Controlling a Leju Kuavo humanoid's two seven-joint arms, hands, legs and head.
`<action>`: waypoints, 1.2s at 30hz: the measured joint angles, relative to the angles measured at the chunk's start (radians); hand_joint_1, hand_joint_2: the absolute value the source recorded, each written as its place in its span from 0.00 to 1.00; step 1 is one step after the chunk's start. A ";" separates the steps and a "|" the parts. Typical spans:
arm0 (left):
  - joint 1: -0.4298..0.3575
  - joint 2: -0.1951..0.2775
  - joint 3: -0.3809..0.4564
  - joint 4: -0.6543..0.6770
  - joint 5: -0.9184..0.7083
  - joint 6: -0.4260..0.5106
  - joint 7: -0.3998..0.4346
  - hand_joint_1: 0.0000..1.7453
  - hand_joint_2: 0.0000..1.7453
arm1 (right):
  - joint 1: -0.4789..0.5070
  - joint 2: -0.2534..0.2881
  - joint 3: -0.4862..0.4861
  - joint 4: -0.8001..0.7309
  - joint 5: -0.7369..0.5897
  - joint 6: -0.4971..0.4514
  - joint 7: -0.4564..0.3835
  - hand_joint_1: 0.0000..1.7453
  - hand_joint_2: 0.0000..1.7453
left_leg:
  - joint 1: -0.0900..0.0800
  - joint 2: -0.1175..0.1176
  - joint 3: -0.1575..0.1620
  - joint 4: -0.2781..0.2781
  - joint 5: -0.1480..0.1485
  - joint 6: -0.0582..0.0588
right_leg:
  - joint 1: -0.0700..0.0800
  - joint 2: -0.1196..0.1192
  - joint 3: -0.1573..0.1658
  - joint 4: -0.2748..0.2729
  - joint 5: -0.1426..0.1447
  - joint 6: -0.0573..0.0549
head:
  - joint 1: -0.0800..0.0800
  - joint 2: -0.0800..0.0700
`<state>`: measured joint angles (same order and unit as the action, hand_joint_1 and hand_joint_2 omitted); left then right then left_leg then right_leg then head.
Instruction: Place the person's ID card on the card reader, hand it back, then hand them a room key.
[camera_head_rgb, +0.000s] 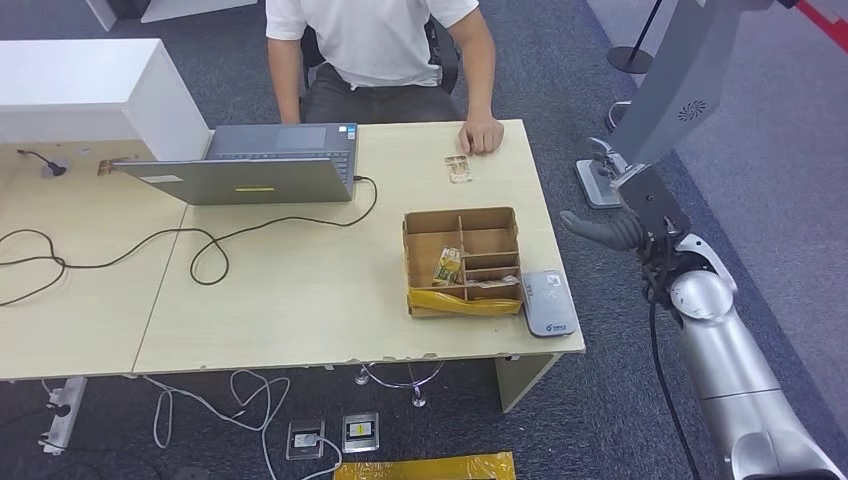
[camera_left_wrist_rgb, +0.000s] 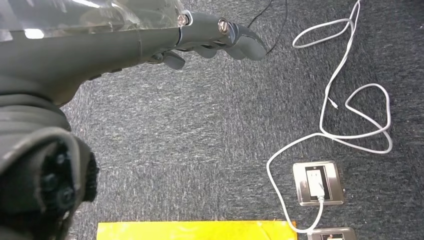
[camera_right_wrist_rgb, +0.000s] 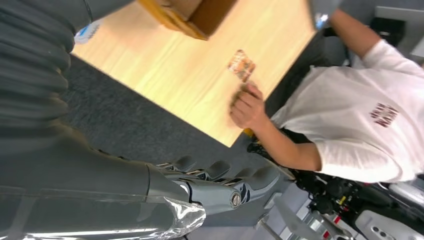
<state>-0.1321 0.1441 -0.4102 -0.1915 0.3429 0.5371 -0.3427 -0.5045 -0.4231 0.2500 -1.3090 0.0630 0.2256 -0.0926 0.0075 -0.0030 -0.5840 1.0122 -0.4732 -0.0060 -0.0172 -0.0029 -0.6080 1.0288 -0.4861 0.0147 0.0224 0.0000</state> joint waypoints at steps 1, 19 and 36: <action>0.000 0.001 0.000 0.000 0.000 0.000 0.002 0.00 0.00 | 0.014 -0.009 0.000 -0.010 0.034 0.007 0.004 0.00 1.00 | 0.000 0.000 0.000 0.000 0.000 0.000 | 0.000 0.000 0.000 0.000 0.000 0.000 | 0.000 0.000; -0.003 -0.001 -0.007 0.000 0.016 0.004 0.031 0.00 0.00 | 0.104 -0.055 0.142 -0.012 0.842 -0.185 0.093 0.00 1.00 | 0.000 0.000 0.000 0.000 0.000 0.000 | 0.000 0.000 0.000 0.000 0.000 0.000 | 0.000 0.000; -0.004 -0.006 -0.007 0.000 0.025 -0.004 0.035 0.00 0.00 | 0.094 -0.008 0.247 0.056 0.875 -0.159 0.070 0.00 1.00 | 0.000 0.000 -0.001 0.000 0.000 0.000 | 0.000 0.000 0.000 0.000 0.000 0.000 | 0.000 0.000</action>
<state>-0.1364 0.1381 -0.4173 -0.1915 0.3681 0.5330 -0.3078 -0.4102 -0.4306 0.4972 -1.2531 0.9377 0.0661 -0.0230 0.0076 -0.0031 -0.5846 1.0119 -0.4732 -0.0061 -0.0171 -0.0031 -0.6080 1.0291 -0.4863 0.0146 0.0226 0.0000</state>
